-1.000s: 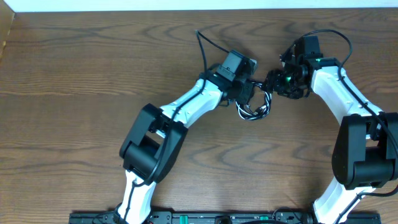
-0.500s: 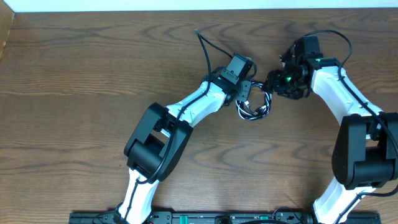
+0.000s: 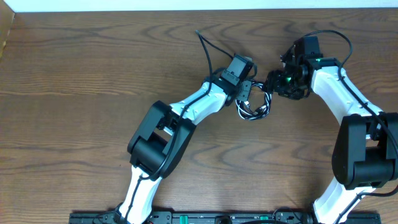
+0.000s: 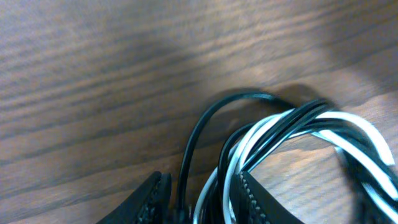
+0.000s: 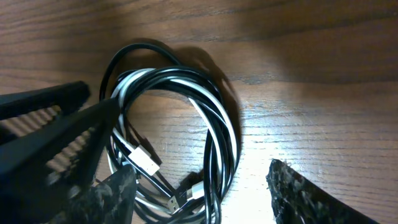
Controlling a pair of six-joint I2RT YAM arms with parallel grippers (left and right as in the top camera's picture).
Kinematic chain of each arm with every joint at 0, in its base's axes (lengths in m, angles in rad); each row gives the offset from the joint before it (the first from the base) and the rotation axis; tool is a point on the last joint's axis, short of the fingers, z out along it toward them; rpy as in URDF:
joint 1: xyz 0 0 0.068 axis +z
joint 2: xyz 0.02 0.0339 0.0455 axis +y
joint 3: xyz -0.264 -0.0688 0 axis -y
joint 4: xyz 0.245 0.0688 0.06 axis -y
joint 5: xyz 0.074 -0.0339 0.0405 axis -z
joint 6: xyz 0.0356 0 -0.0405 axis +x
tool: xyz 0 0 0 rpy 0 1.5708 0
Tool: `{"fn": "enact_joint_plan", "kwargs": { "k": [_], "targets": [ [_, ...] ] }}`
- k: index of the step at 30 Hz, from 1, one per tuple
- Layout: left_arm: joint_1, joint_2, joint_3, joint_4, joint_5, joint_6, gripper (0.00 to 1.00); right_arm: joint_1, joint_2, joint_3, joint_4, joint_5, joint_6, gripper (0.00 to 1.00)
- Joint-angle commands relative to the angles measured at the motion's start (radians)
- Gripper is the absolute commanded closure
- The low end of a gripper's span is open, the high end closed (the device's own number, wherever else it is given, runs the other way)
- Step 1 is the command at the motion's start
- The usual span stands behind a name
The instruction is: Untangle cables
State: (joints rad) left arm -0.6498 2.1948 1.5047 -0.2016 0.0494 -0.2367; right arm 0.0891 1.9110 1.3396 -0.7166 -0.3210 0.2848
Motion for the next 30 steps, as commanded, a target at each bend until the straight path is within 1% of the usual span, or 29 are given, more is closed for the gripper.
{"fn": "enact_joint_plan", "kwargs": {
  "k": [1,4,5,7,8,10,11,16,21,23,25,30],
  "targets": [
    [0.002,0.040,-0.011,-0.002,-0.014,-0.009,0.68,0.007,-0.001,-0.005,0.016,0.005,0.010,0.35],
    [0.003,0.044,-0.011,-0.006,-0.014,-0.009,0.73,0.029,0.004,-0.011,0.048,0.006,0.010,0.37],
    [0.003,0.044,-0.011,-0.006,-0.013,-0.009,0.75,0.037,0.008,-0.012,0.051,0.023,0.010,0.40],
    [0.003,0.044,-0.011,-0.010,-0.013,-0.010,0.85,0.045,0.022,-0.013,0.032,0.073,0.012,0.49],
    [0.003,0.044,-0.011,-0.014,-0.013,-0.013,0.88,0.044,0.026,-0.013,0.023,0.082,0.020,0.51],
    [0.003,0.044,-0.011,-0.021,-0.013,-0.013,0.92,0.043,0.044,-0.013,0.000,0.100,0.042,0.57],
    [0.003,0.044,-0.011,-0.021,-0.013,-0.013,0.92,0.040,0.060,-0.013,-0.014,0.114,0.060,0.62],
    [0.003,0.044,-0.011,-0.022,-0.013,-0.013,0.92,0.040,0.119,-0.013,-0.010,0.135,0.060,0.70],
    [0.029,0.029,-0.006,-0.025,-0.017,-0.016,0.93,0.040,0.150,-0.013,-0.023,0.195,0.060,0.87],
    [0.055,0.008,-0.006,-0.037,-0.018,-0.048,0.93,0.041,0.153,-0.013,-0.035,0.228,0.076,0.92],
    [0.093,-0.019,-0.006,-0.058,-0.016,-0.074,0.93,0.041,0.153,-0.013,-0.039,0.237,0.078,0.94],
    [0.143,-0.032,-0.006,-0.079,-0.018,-0.071,0.93,0.034,0.154,-0.014,-0.036,0.241,0.078,0.94]
  ]
}}
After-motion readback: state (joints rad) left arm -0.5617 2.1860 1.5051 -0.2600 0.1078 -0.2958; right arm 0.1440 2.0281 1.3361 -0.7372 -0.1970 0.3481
